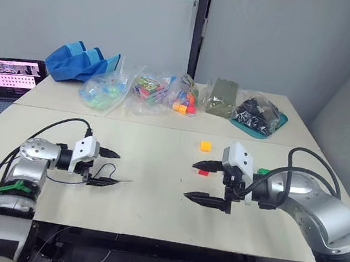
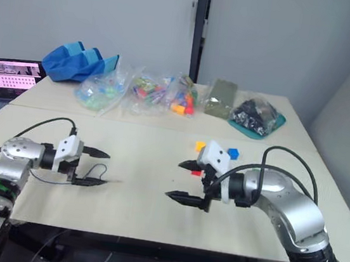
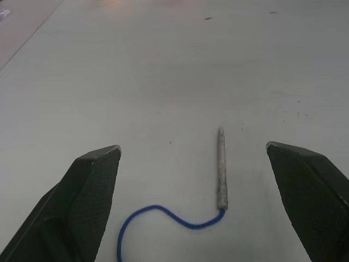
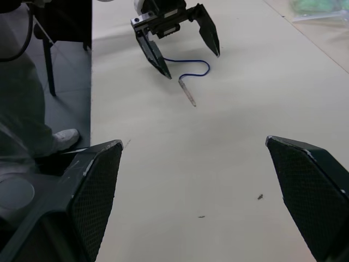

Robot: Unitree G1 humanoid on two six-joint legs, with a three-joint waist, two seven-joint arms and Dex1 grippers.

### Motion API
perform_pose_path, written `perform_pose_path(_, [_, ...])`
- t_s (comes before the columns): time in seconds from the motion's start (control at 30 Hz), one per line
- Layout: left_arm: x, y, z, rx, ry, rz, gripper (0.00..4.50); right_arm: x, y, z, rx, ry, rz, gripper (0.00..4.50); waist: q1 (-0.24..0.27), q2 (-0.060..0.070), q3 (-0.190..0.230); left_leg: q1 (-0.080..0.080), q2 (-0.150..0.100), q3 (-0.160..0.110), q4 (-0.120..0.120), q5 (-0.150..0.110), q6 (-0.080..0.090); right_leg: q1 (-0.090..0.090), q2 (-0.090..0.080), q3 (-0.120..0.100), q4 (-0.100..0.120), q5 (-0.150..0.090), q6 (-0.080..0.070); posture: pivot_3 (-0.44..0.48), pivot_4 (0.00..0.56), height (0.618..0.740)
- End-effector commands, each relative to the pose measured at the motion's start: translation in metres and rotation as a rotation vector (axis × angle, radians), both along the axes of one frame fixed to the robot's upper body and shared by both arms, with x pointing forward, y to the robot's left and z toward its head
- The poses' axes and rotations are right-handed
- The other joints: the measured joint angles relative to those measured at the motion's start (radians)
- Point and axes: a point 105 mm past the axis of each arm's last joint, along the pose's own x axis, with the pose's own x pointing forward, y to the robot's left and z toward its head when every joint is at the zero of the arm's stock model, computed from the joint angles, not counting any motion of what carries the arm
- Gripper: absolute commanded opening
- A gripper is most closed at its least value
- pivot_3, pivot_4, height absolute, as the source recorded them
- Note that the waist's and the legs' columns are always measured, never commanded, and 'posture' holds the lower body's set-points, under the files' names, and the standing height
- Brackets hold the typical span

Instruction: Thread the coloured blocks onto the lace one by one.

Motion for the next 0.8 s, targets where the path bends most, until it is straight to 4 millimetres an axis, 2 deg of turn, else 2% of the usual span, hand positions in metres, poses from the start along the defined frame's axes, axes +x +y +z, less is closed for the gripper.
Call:
perform_pose_path(0.03, [0.0, 0.0, -0.004, 0.033, 0.035, -0.035, 3.74, -0.003, -0.005, 0.012, 0.01, -0.074, -0.047, 4.5, -0.004, 0.0, 0.0, 0.0, 0.0, 0.0, 0.0, 0.0, 0.0, 0.0, 0.0, 0.0, 0.0, 0.0, 0.0, 0.0, 0.15, 0.74])
perform_pose_path(0.27, [-0.004, 0.004, -0.025, 0.134, 0.095, -0.046, 1.43, -0.005, -0.012, 0.011, 0.001, -0.078, -0.102, 4.5, -0.002, 0.0, 0.0, 0.0, 0.0, -0.001, 0.0, 0.0, 0.0, 0.0, 0.0, 0.0, 0.0, 0.0, 0.0, 0.0, 0.15, 0.74])
perform_pose_path(0.4, [0.001, -0.006, -0.016, 0.068, 0.106, -0.054, 0.07, -0.006, -0.015, 0.011, -0.017, -0.092, -0.116, 4.5, -0.001, 0.0, 0.0, 0.0, 0.0, -0.001, 0.0, 0.0, 0.0, 0.001, 0.0, 0.0, 0.0, 0.0, 0.0, 0.0, 0.15, 0.74])
perform_pose_path(0.57, [0.007, -0.032, 0.001, -0.043, 0.078, -0.104, 0.03, -0.01, -0.013, 0.013, -0.031, -0.098, -0.109, 4.5, 0.002, 0.0, 0.0, 0.0, 0.0, -0.001, 0.0, 0.0, 0.0, 0.001, 0.0, 0.0, 0.0, 0.0, 0.0, 0.0, 0.15, 0.74])
perform_pose_path(0.63, [0.006, -0.049, 0.008, -0.084, 0.071, -0.15, 0.03, -0.01, -0.013, 0.014, -0.028, -0.098, -0.111, 4.5, 0.001, 0.0, 0.0, 0.0, 0.0, -0.001, 0.001, 0.0, 0.0, 0.001, 0.0, 0.0, 0.0, 0.0, 0.0, 0.0, 0.15, 0.74])
perform_pose_path(0.73, [0.003, -0.074, 0.011, -0.125, 0.076, -0.197, 0.03, -0.01, -0.017, 0.016, -0.022, -0.097, -0.13, 4.5, 0.001, 0.0, 0.0, 0.0, 0.0, -0.001, 0.001, 0.0, 0.0, 0.001, 0.0, -0.001, 0.0, 0.0, 0.0, 0.0, 0.15, 0.74])
perform_pose_path(0.8, [0.001, -0.082, 0.012, -0.136, 0.081, -0.198, 0.03, -0.01, -0.018, 0.017, -0.02, -0.095, -0.141, 4.5, 0.0, 0.0, 0.0, 0.0, 0.0, -0.001, 0.001, 0.0, 0.0, 0.002, 0.0, -0.001, 0.0, 0.0, 0.0, 0.0, 0.15, 0.74])
